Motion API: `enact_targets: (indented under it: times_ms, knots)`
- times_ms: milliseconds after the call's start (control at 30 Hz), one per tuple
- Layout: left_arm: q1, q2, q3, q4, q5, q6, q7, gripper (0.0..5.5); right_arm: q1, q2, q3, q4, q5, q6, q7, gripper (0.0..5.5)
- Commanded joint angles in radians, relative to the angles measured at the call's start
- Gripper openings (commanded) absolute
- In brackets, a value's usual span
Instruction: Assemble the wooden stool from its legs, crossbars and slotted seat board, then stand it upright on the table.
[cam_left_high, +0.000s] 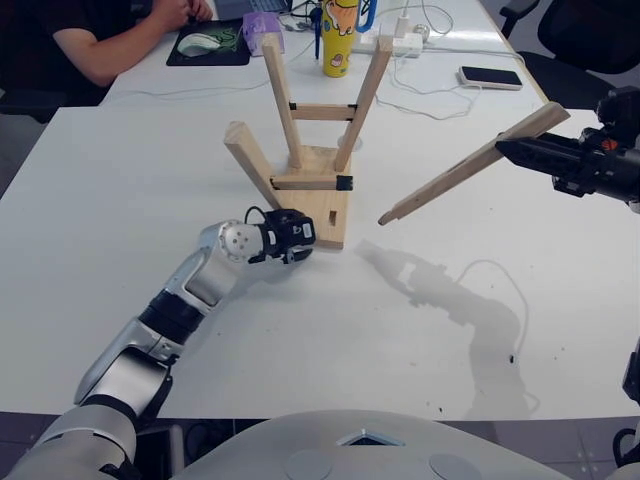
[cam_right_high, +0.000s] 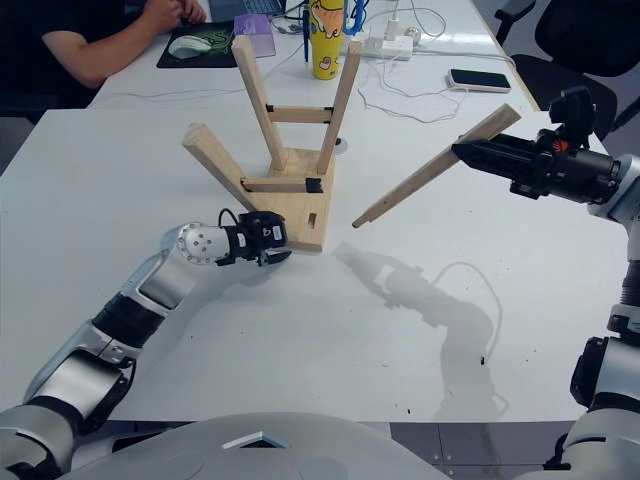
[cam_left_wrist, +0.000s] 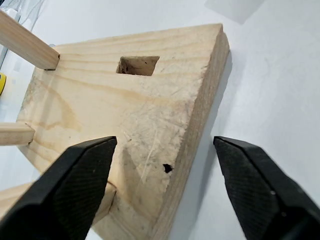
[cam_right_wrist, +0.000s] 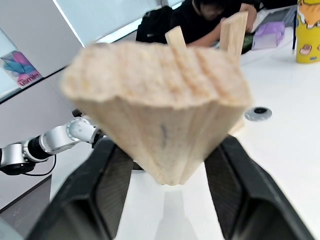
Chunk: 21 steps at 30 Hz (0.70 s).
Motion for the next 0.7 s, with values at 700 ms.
enact_targets:
  times_ms: [700]
  knots:
    - [0.102, 0.021, -0.012, 0.157, -0.084, 0.039, -0.119, 3.61, -0.142, 0.285, 0.254, 0.032, -0.235, -0.294, -0.039, 2.08]
